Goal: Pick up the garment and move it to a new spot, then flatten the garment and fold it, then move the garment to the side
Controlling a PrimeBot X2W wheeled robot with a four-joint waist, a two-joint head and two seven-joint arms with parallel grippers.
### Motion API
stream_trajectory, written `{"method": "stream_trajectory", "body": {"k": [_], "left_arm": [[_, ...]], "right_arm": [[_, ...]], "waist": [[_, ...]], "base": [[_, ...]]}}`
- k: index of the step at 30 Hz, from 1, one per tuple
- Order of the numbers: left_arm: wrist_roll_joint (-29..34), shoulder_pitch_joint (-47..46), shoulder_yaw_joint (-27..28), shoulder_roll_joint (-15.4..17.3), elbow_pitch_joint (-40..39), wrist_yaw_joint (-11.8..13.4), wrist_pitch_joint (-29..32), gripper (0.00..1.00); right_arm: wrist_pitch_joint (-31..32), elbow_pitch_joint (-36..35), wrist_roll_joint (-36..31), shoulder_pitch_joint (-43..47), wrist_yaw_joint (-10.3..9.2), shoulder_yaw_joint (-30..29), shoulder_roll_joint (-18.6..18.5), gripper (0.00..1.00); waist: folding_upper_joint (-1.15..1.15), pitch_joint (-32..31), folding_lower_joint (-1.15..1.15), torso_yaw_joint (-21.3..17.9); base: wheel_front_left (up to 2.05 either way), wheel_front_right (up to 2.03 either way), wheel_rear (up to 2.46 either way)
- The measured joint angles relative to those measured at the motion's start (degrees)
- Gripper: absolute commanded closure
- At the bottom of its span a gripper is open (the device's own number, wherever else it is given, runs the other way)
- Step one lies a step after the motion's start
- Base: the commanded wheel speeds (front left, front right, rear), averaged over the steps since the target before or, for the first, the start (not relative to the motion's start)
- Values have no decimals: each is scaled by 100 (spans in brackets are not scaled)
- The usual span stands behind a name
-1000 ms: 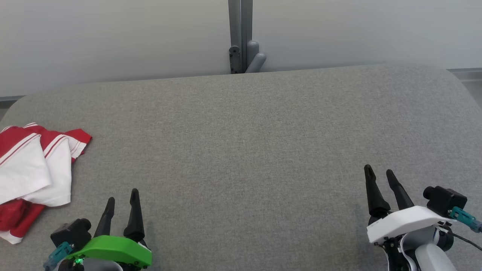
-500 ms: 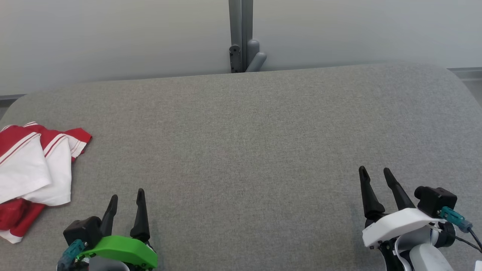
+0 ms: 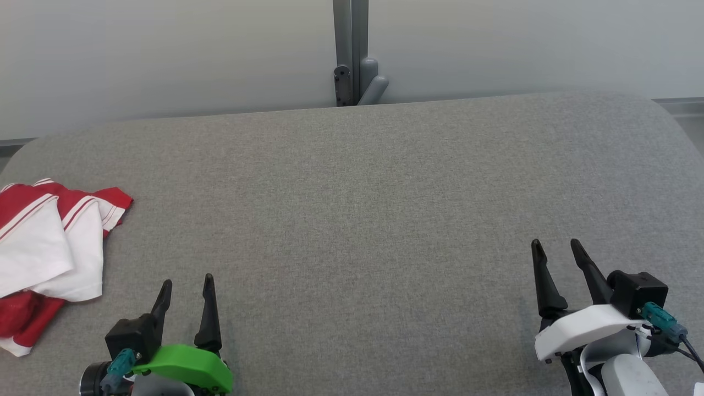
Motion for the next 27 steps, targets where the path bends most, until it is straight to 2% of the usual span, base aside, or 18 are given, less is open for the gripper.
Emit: {"method": "stream_trajectory", "body": {"k": [10,27], "left_arm": [[405,2,8,4,-12,124,-115,0],[922,1,-20,9,-27,151,-260,0]], "right_arm": [[-112,5,-519,1,0,-124,25,0],[-254,4,-1089,13,1,-243,83,0]], "waist": [[0,6,0,-18],[0,30,0,-18]], "base": [[0,0,0],[0,0,0]]}}
